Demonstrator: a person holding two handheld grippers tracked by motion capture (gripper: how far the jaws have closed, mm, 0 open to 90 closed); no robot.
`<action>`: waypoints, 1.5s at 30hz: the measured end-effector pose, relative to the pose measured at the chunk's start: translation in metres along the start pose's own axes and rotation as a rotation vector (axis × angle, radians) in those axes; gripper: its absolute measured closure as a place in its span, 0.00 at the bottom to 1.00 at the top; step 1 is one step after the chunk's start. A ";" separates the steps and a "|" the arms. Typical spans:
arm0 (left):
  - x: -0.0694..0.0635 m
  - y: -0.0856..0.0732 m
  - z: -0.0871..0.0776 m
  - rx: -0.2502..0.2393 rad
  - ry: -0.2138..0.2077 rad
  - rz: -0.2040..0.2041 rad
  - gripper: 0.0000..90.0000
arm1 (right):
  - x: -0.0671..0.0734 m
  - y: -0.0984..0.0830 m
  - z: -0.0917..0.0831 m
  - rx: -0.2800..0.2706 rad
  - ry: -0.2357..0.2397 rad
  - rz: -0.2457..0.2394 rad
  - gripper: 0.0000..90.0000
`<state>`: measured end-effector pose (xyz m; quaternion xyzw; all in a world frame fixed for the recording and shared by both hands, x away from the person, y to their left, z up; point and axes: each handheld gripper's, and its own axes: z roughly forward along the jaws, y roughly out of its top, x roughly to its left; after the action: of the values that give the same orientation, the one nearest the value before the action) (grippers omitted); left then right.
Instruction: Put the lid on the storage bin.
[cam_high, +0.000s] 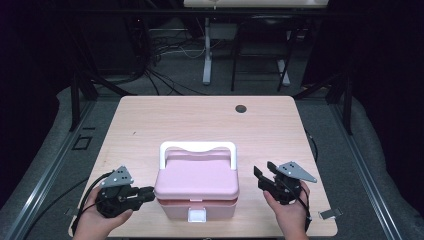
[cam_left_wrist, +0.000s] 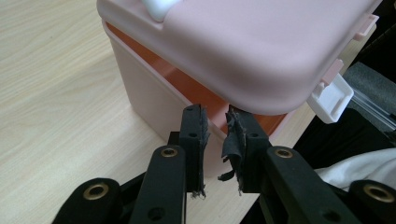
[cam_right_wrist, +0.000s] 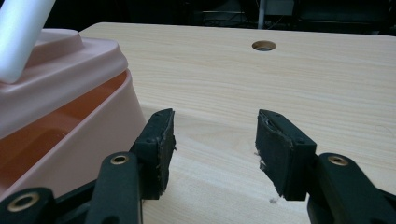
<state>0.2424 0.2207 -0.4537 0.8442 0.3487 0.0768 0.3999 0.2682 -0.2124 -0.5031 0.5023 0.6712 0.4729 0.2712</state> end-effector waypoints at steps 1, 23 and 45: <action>0.000 -0.001 0.000 0.002 0.000 0.000 0.85 | 0.000 0.000 0.000 0.002 0.000 0.003 0.52; 0.005 -0.004 0.001 0.000 0.010 -0.019 0.84 | -0.001 0.000 -0.001 -0.003 -0.003 0.005 0.52; 0.021 -0.010 0.003 -0.028 0.031 -0.079 0.69 | -0.002 -0.001 0.000 0.001 -0.008 0.006 0.51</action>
<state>0.2542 0.2371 -0.4655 0.8228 0.3867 0.0792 0.4089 0.2683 -0.2149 -0.5041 0.5062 0.6691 0.4713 0.2721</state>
